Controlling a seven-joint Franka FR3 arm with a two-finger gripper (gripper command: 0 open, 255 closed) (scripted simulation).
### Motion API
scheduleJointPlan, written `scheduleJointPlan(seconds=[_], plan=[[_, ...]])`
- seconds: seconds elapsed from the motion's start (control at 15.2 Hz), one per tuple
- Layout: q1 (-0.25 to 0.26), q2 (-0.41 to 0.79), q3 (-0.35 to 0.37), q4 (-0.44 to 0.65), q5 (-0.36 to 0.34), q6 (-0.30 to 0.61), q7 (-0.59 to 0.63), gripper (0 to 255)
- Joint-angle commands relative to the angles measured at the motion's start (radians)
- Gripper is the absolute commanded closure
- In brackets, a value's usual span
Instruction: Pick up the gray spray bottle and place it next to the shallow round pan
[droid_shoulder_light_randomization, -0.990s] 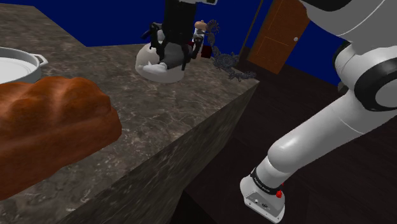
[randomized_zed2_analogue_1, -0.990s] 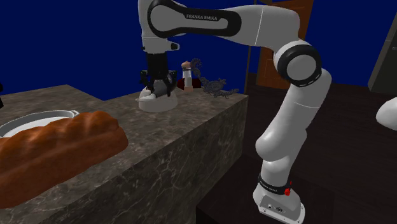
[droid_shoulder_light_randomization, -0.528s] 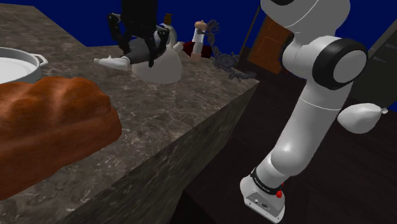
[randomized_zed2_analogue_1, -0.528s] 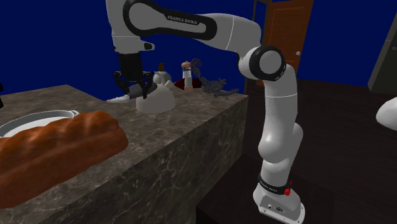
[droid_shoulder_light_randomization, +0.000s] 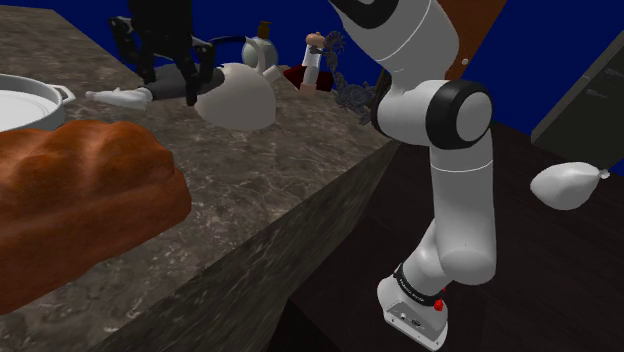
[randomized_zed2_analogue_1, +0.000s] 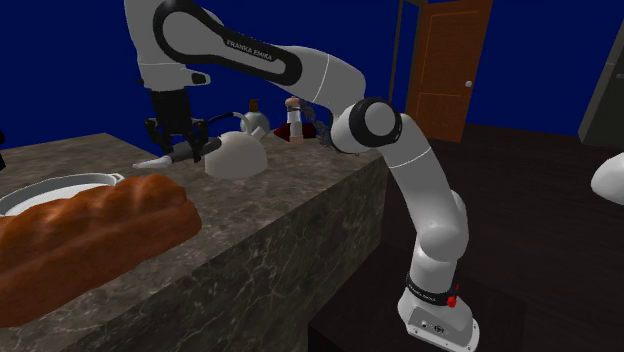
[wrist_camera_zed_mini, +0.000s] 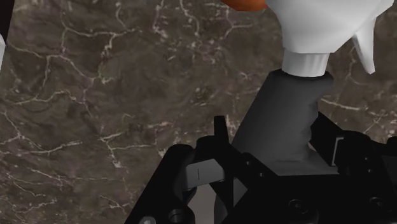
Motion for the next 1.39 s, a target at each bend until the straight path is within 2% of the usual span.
scheduleJointPlan(seconds=[0.0,0.4,0.92,1.32], plan=[[-0.041,-0.025,0.013,-0.084,0.020,0.052,0.013,255],[-0.144,-0.089,0.040,-0.291,0.070,0.183,0.030,255],[-0.224,-0.136,0.055,-0.487,0.104,0.329,0.040,255],[-0.224,-0.136,0.055,-0.487,0.104,0.329,0.041,255]])
